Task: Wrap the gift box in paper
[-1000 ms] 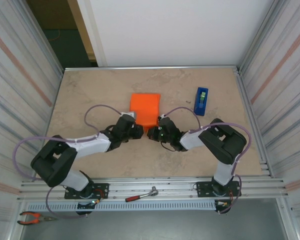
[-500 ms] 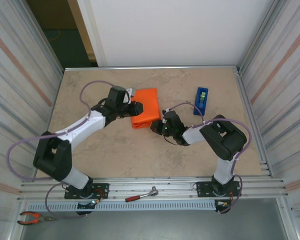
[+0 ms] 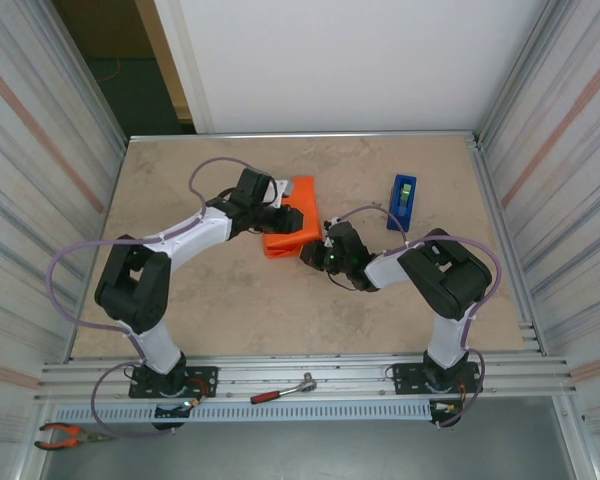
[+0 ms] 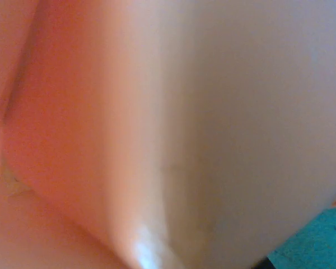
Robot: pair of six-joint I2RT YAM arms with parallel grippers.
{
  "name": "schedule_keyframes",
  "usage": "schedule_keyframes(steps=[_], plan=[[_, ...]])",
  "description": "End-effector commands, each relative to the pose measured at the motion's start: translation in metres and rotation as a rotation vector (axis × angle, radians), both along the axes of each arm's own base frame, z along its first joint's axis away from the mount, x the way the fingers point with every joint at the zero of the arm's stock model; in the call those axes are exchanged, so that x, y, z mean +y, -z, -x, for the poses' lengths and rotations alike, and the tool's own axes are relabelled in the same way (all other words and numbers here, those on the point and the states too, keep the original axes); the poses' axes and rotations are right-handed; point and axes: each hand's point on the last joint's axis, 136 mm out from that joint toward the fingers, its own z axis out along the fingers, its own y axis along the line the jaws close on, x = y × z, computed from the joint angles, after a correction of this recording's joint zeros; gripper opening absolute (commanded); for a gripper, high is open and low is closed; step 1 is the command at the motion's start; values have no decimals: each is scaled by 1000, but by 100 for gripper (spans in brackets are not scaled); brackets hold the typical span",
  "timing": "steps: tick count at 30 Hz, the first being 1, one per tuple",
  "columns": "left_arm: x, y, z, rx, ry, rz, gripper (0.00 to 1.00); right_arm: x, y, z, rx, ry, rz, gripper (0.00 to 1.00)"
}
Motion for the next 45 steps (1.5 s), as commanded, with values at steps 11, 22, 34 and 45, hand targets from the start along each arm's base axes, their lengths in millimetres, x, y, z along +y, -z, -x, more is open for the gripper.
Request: schedule_keyframes(steps=[11, 22, 34, 45], plan=[[2, 12, -6, -10, 23, 0, 34, -1, -11, -9, -19, 4, -20, 0], [47, -56, -17, -252, -20, -98, 76, -1, -21, -16, -33, -7, -27, 0], [65, -24, -4, -604, 310, -493, 95, 3, -23, -21, -35, -17, -45, 0], [50, 25, 9, -772, 468, -649, 97, 1, -21, -22, -25, -7, -49, 0]])
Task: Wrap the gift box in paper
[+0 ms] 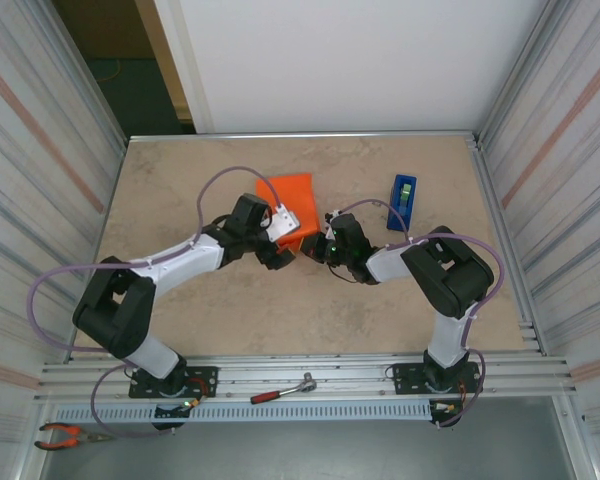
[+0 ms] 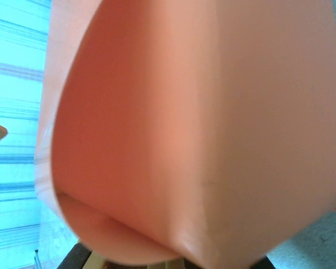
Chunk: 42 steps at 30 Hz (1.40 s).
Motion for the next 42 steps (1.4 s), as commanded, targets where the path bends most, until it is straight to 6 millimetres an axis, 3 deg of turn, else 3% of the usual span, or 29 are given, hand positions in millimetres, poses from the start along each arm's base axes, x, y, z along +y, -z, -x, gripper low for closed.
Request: schedule_keyframes(steps=[1, 14, 23, 32, 37, 42], plan=[[1, -3, -15, -141, 14, -61, 97, 2, -8, -7, -25, -3, -12, 0], [11, 25, -41, -208, -95, -202, 96, 1, -14, -6, -22, -8, -21, 0], [8, 36, -37, -139, -85, -212, 74, -18, -25, 8, -34, -2, 22, 0], [7, 32, -33, -122, -92, -184, 72, -46, 6, 30, 23, 35, 84, 0], [9, 32, -31, -121, -92, -190, 73, -40, 14, 27, 36, 36, 77, 0], [10, 33, -30, -120, -90, -191, 73, -24, 8, 12, 28, 21, 59, 0]])
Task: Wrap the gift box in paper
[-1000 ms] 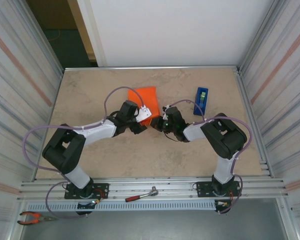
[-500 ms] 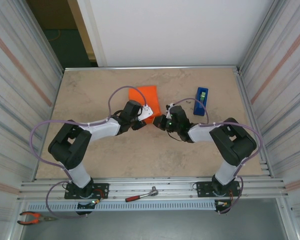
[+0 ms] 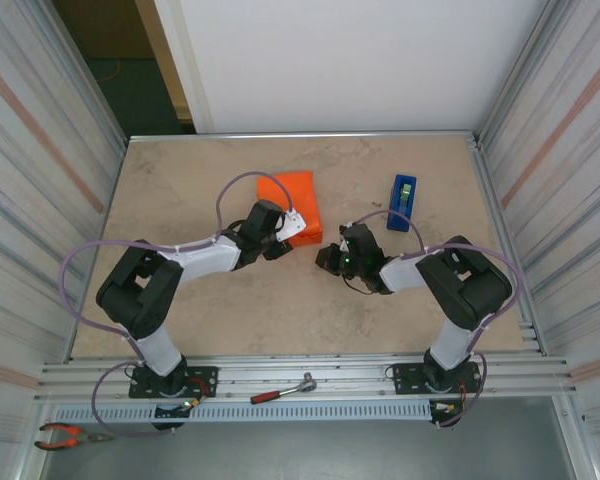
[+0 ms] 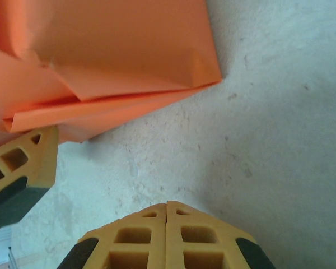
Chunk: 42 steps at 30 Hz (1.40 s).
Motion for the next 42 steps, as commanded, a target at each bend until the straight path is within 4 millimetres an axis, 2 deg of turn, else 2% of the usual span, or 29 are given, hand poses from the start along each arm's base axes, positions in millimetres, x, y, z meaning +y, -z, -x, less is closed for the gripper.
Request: schedule_keyframes(steps=[1, 8, 12, 14, 17, 20, 24, 26, 30, 32, 36, 42], plan=[[3, 6, 11, 54, -4, -1, 72, 17, -13, -17, -36, -12, -30, 0], [4, 7, 11, 57, -5, -9, 73, 31, -25, -35, -46, -24, -53, 0], [4, 8, 11, 57, -4, -11, 72, 19, -38, -29, -59, -14, -46, 0], [3, 8, 10, 57, -5, -9, 73, 8, -50, -25, -77, 2, -40, 5], [3, 7, 11, 56, -1, -11, 72, -18, -63, -20, -85, 34, 30, 20], [3, 8, 11, 57, -1, -13, 72, -56, -80, -22, -105, 89, 158, 34], [2, 8, 11, 55, 1, -13, 72, -125, -110, -34, -135, 241, 300, 42], [2, 8, 11, 57, 1, -16, 72, -156, -128, -42, -167, 322, 302, 46], [2, 9, 10, 60, 1, -19, 72, -224, -152, -55, -194, 517, 280, 61], [2, 10, 10, 60, 0, -23, 72, -244, -160, -60, -189, 530, 215, 64], [2, 10, 10, 60, 2, -21, 71, -267, -152, -77, -124, 494, 56, 64], [2, 11, 12, 61, 1, -27, 71, -269, -135, -100, -83, 420, -46, 59]])
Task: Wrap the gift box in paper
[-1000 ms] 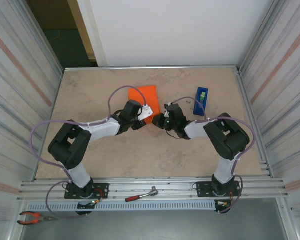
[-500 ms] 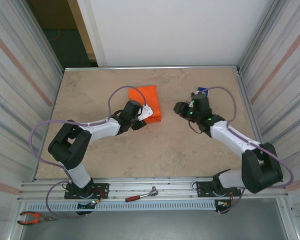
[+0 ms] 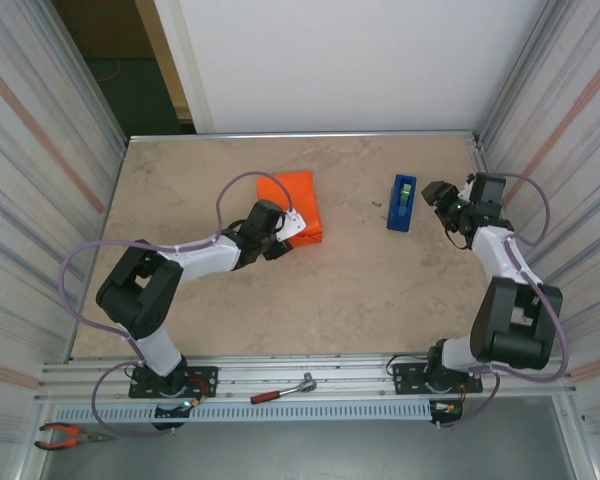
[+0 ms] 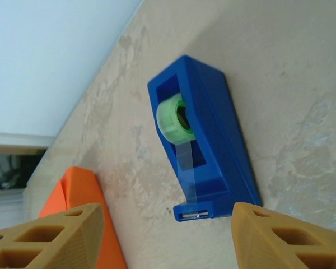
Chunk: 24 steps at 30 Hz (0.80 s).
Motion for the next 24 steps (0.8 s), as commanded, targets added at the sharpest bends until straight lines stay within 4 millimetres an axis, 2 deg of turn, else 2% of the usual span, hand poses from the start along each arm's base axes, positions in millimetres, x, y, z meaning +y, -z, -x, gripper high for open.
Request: schedule_keyframes(steps=[1, 6, 11, 24], plan=[[3, 10, 11, 57, 0, -23, 71, 18, -12, -12, -52, -127, -81, 58], [2, 11, 10, 58, -2, -29, 71, 22, 3, -25, -30, -166, -126, 51], [1, 14, 11, 59, 6, -42, 70, 21, 17, -33, -6, -177, -134, 48], [2, 16, 13, 62, 8, -55, 70, 31, 48, -43, 33, -196, -175, 42]])
